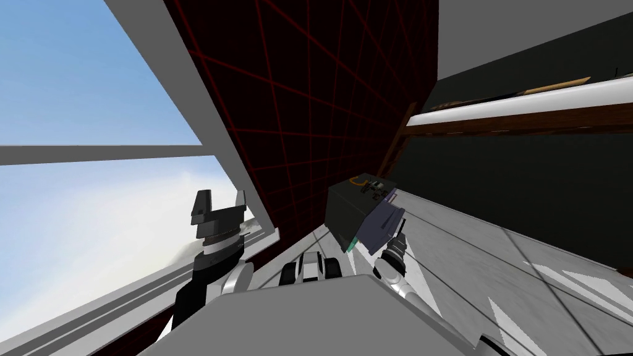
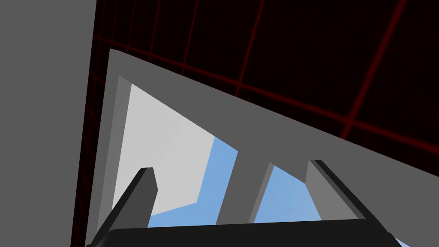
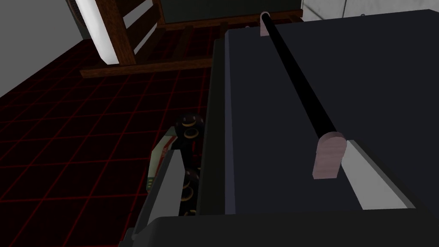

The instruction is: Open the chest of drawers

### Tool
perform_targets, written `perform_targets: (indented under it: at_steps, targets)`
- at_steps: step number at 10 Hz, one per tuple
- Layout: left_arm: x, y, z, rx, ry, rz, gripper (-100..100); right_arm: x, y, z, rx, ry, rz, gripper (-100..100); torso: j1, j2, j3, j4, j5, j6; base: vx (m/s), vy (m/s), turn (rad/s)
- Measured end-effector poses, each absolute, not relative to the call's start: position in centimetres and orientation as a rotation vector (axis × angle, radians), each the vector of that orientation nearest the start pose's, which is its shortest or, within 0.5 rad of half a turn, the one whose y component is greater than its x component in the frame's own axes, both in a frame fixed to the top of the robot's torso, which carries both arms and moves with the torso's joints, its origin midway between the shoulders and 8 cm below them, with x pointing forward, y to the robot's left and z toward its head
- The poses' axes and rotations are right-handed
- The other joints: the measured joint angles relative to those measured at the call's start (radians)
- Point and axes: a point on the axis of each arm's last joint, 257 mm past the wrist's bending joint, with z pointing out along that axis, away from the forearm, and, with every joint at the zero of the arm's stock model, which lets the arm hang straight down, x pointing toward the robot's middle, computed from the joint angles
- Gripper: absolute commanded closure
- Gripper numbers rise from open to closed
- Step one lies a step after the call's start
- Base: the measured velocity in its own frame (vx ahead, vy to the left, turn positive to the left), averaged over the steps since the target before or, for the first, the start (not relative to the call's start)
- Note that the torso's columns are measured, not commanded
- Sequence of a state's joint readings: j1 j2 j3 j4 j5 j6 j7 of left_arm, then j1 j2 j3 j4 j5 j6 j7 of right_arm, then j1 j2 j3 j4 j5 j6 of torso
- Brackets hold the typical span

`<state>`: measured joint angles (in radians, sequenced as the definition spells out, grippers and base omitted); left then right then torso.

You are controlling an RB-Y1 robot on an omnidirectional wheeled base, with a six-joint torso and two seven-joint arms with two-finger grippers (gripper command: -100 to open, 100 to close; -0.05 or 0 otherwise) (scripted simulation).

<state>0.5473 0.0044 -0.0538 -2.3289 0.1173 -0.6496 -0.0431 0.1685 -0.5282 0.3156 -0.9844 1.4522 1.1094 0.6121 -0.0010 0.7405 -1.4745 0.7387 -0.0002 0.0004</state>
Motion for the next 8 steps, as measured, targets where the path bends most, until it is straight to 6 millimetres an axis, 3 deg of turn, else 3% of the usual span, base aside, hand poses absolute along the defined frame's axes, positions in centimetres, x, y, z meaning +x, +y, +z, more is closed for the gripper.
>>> perform_targets:
  at_steps: [2, 3, 8]
  targets:
    - [30.36, 27.87, 5.63, -0.600, 0.437, -1.397, 0, 28.66, -62.48, -35.78, -0.539, 1.908, -1.880, -100, 0.006, 0.001, -0.001, 0.002, 0.006, 0.000, -0.043, 0.045, -0.012]
    - [30.36, 27.87, 5.63, -0.600, 0.437, -1.397, 0, 28.72, -62.55, -35.87, -0.544, 1.912, -1.875, 0, 0.006, 0.000, -0.001, 0.001, 0.005, 0.000, 0.000, 0.000, 0.000]
    - [30.36, 27.87, 5.63, -0.600, 0.437, -1.396, 0, 28.70, -62.54, -35.89, -0.544, 1.912, -1.875, 0, 0.001, -0.003, -0.002, -0.001, 0.000, 0.000, 0.000, 0.000, 0.000]
